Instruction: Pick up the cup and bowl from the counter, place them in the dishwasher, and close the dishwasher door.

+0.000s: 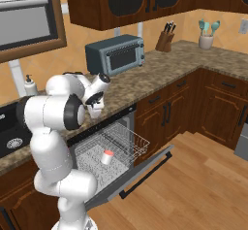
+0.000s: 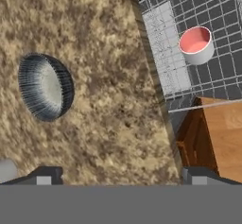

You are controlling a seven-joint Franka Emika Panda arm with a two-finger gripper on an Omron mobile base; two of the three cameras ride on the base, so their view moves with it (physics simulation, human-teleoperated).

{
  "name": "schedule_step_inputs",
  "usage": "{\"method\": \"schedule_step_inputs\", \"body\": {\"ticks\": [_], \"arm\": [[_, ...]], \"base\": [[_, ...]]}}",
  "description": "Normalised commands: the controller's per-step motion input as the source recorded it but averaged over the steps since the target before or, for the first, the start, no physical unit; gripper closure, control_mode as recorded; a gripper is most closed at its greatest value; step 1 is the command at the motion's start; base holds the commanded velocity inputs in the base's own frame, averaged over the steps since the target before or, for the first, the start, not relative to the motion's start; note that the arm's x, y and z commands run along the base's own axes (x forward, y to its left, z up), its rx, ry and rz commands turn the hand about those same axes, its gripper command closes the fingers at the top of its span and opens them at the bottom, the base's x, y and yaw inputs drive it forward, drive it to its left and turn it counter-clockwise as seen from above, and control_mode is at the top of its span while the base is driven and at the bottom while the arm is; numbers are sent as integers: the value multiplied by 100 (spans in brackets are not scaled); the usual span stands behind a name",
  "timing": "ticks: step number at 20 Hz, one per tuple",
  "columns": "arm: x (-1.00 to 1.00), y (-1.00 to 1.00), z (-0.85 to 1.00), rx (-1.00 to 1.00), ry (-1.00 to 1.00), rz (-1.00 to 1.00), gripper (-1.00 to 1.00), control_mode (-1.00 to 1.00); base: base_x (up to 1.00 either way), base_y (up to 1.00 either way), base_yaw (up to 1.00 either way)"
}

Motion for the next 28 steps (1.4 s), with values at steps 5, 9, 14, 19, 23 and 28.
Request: {"method": "schedule_step_inputs", "body": {"ticks": [5, 9, 14, 19, 23, 28], "arm": [[52, 44, -23, 0, 0, 0, -100, -100], [58, 35, -36, -5, 0, 0, -100, -100], [48, 17, -38, -8, 0, -1, -100, -100], [45, 2, -32, -8, 0, -4, -100, -100], [41, 2, -27, -7, 0, -3, -100, -100], [42, 4, -23, -6, 0, -1, -100, -100]], "base": [[0, 0, 0], [0, 0, 0], [0, 0, 0], [0, 0, 0], [0, 0, 0], [0, 0, 0]]}}
